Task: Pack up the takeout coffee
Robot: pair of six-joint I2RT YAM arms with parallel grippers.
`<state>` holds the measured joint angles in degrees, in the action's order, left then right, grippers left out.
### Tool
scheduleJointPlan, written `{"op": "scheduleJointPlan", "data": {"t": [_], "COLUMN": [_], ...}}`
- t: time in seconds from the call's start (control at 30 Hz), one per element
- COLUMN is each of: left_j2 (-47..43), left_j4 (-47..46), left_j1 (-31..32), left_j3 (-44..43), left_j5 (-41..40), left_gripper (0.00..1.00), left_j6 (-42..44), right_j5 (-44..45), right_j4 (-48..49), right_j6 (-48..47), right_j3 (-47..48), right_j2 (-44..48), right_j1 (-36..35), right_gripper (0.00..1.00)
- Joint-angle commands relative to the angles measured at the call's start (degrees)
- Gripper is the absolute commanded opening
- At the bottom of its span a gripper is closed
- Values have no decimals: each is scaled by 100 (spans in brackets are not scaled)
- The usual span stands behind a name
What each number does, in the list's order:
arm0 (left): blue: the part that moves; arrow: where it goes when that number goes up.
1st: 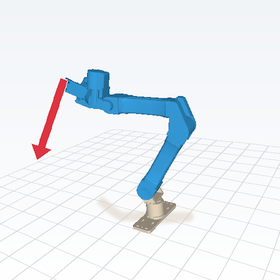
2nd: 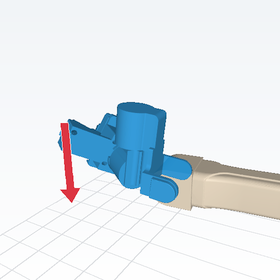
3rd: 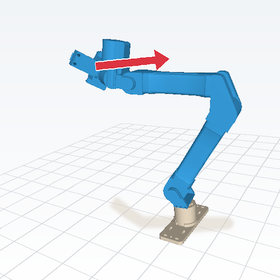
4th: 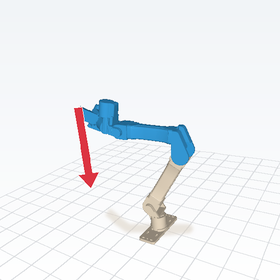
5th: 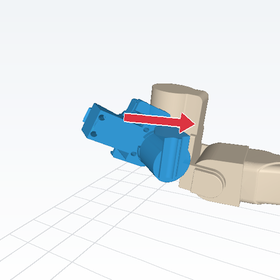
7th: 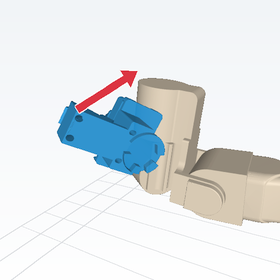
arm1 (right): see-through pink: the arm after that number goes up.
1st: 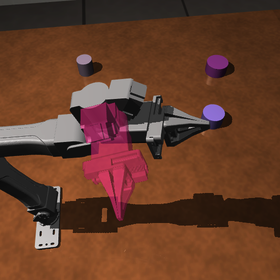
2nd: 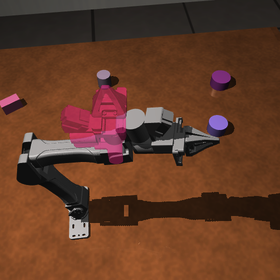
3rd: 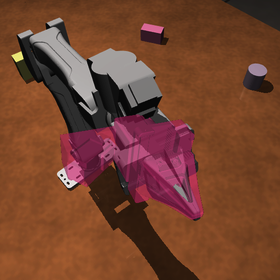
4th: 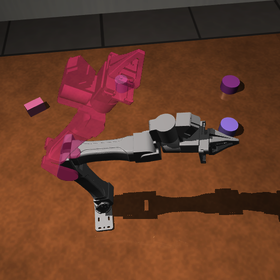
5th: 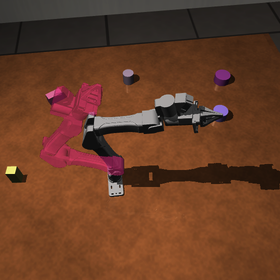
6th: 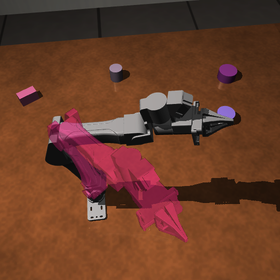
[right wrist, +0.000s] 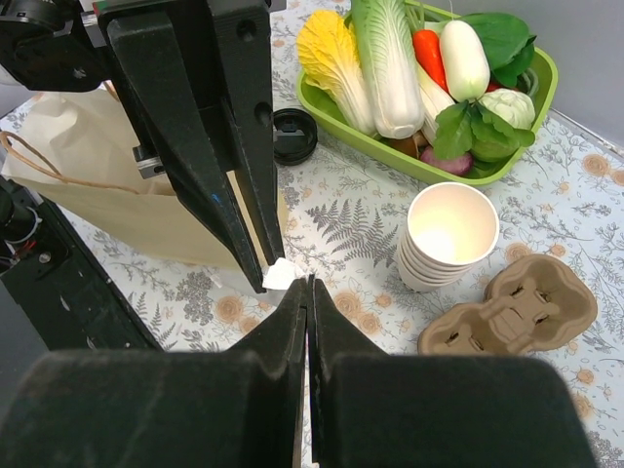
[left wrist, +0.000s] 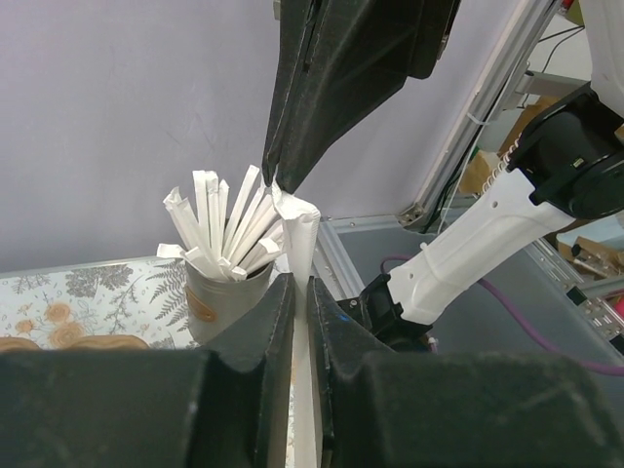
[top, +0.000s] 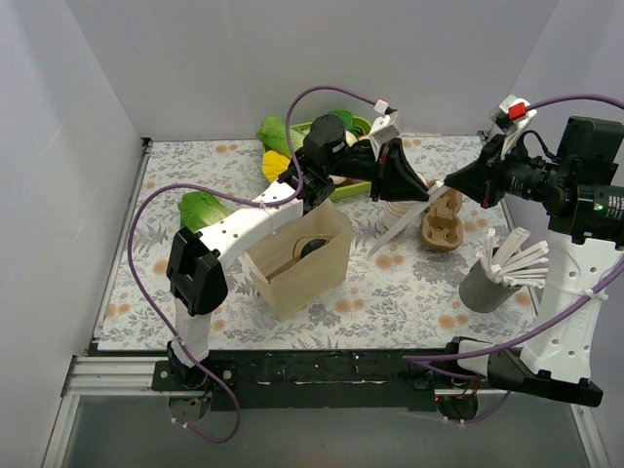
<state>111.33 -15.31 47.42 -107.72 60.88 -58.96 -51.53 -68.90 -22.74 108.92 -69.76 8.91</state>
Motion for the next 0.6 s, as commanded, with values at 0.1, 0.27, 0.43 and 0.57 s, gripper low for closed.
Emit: {"op": "scheduleJointPlan", "data": {"t": [0.1, 0.27, 0.43, 0.57], "left_j2": [-199, -462, -779, -1033], "left_j4": [326, 1370, 1548, 2014], "left_j1": [13, -48, -303, -409], "left_j3": [-241, -267, -337, -373], "left_j5": [-15, -523, -1245, -1719], "left_gripper": [0, 0, 0, 0], "left_j6": [340, 1166, 1175, 1448], "right_j5": [108, 275, 345, 371], "right_j4": [-220, -404, -413, -440], "right_j6": [-336, -468, -442, -433], "right_j3": [76, 147, 173, 348], "right_j2": [24, 23, 23, -55], "right_j1": [-38, -47, -47, -38], "right_gripper": [1, 1, 1, 1]}}
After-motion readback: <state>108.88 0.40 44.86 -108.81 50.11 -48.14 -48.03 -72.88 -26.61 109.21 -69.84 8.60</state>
